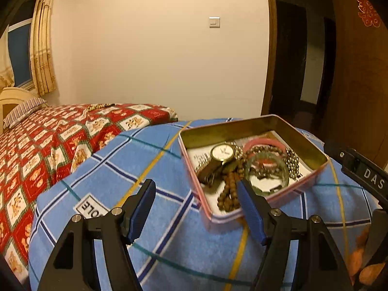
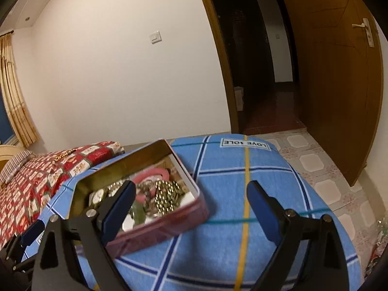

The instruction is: Organize jewelry

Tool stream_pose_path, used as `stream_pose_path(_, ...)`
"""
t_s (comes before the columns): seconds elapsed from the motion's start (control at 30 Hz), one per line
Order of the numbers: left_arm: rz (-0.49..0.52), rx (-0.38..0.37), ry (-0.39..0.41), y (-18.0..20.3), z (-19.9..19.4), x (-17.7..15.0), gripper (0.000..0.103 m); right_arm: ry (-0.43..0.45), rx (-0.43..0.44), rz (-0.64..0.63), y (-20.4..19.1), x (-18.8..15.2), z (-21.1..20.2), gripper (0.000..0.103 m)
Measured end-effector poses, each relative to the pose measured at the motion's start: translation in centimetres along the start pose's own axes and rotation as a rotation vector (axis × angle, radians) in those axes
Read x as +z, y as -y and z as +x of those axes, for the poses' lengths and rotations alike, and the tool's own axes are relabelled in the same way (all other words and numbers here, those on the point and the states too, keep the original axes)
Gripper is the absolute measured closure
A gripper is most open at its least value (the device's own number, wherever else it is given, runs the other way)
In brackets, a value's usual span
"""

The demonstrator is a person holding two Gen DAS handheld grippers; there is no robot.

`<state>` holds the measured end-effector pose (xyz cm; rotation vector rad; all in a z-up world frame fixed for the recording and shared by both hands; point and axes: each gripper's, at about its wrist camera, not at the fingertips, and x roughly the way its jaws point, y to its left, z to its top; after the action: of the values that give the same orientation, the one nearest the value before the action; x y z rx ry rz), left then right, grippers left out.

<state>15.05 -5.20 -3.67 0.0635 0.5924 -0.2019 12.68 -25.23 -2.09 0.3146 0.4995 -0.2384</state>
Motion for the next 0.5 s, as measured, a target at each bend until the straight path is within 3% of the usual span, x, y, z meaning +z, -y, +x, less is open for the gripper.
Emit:
stream_pose_path(0.37,-0.013,0.009,-0.075,0.1,-0.3,-1.7,0.034,-0.012,-0.060,-0.105,-1.5,-1.5,-0.6,0.008)
stream_pose_path(0.5,-0.010,0.013,-0.065,0.1,-1.3,-2.1,0.034,-0.022,-0.063,-0.131,-1.9,-2.1,-1.3,0.008)
